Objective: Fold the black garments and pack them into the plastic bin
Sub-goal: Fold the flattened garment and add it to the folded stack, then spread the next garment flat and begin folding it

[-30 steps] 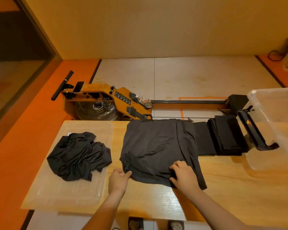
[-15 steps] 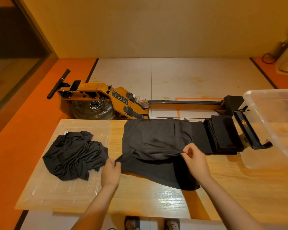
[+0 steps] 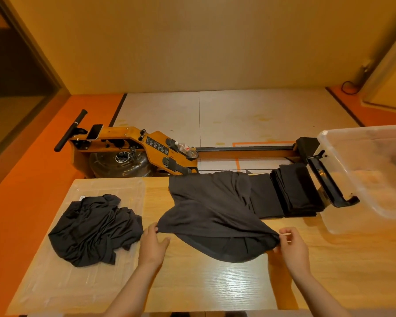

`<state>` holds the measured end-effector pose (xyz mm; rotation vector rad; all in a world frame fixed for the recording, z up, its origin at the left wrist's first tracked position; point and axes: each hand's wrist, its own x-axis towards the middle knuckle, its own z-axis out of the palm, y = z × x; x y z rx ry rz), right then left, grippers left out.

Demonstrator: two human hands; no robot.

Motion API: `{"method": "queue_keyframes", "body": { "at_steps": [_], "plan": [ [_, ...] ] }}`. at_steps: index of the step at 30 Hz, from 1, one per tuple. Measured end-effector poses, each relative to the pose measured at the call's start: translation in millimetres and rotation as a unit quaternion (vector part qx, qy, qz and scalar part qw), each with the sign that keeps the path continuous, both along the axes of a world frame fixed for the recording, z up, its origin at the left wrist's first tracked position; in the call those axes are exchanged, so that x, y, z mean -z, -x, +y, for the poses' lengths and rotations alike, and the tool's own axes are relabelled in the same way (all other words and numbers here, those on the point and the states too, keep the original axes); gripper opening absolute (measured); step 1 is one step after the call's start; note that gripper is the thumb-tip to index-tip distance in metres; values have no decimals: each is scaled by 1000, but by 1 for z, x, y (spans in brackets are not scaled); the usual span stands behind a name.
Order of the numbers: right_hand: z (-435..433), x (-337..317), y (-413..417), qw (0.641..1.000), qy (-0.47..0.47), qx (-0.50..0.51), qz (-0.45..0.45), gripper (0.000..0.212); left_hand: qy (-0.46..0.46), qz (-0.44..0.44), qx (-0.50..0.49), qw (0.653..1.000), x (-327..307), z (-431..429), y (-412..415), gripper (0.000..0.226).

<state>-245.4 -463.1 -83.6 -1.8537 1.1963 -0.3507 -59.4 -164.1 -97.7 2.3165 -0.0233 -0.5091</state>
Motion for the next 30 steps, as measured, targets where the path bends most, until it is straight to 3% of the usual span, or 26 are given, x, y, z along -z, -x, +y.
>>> {"method": "queue_keyframes", "body": {
  "at_steps": [5,8,11,12,16,22,30],
  "plan": [
    [-7,3,5,1000,-10,-24,11,22,-83,-48,10,995,4,-8,-21,63],
    [-1,3,-1,999,-12,-31,-2,22,-106,-62,35,992,5,-6,-32,38],
    [7,5,-8,999,-11,-37,9,5,-123,-81,59,987,4,-3,-36,6],
    [9,5,-10,999,-1,-37,21,9,-117,-84,59,988,4,-3,-37,10],
    [8,6,-14,999,23,-31,21,23,-19,-58,24,998,-8,-2,-34,26],
    [-11,-9,-19,998,53,-30,-13,30,107,-53,-31,992,-55,13,-44,13],
    [-20,-42,-26,990,25,-129,-48,12,239,39,-129,962,-83,35,-57,9]
  ]
}}
